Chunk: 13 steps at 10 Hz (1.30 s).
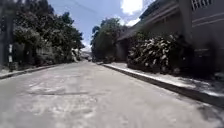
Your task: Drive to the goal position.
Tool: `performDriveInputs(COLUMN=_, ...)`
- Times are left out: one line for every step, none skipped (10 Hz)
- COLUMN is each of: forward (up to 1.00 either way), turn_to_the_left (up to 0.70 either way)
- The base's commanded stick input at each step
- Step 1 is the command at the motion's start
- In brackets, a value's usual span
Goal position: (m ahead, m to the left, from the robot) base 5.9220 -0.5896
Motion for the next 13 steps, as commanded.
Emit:
performDriveInputs(forward=1.0, turn_to_the_left=0.0)
performDriveInputs(forward=1.0, turn_to_the_left=0.0)
performDriveInputs(forward=1.0, turn_to_the_left=0.0)
performDriveInputs(forward=1.0, turn_to_the_left=0.0)
performDriveInputs(forward=1.0, turn_to_the_left=0.0)
performDriveInputs(forward=1.0, turn_to_the_left=0.0)
performDriveInputs(forward=1.0, turn_to_the_left=0.0)
performDriveInputs(forward=1.0, turn_to_the_left=0.0)
performDriveInputs(forward=1.0, turn_to_the_left=0.02)
performDriveInputs(forward=1.0, turn_to_the_left=0.21)
performDriveInputs(forward=1.0, turn_to_the_left=0.34)
performDriveInputs(forward=1.0, turn_to_the_left=0.33)
performDriveInputs(forward=1.0, turn_to_the_left=0.14)
